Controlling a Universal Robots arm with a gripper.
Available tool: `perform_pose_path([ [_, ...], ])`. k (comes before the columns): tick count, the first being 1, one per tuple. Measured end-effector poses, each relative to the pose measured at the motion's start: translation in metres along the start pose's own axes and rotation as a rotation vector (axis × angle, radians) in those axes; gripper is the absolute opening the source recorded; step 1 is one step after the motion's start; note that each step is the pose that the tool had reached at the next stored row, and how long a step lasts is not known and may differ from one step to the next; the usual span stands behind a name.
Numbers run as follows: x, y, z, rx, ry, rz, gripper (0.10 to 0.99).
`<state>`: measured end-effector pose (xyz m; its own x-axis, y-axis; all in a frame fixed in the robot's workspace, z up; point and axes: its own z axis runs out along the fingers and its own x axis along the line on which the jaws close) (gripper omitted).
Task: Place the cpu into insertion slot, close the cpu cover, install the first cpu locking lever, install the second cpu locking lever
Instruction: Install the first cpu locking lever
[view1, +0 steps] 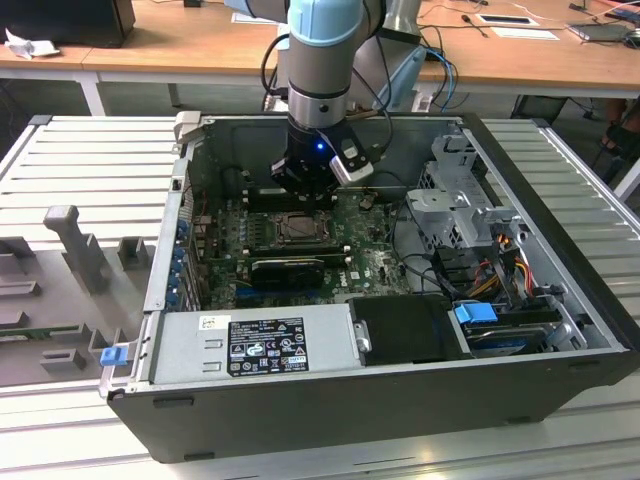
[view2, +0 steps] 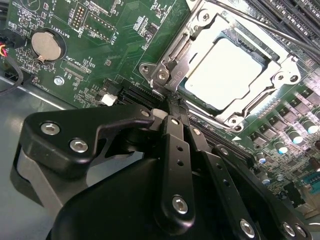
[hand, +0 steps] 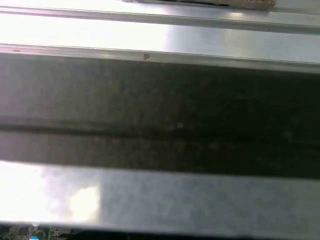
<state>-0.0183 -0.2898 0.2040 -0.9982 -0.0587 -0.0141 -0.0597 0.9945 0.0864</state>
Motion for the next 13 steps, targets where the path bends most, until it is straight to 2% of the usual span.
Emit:
perform_pose_path([
  [10, 0.0001, -0.0010, 0.0029, 0.004, 0.0004, 0.000, 0.106],
  [13, 0.0001, -0.0010, 0.0031, 0.000, 0.0001, 0.000, 0.106],
])
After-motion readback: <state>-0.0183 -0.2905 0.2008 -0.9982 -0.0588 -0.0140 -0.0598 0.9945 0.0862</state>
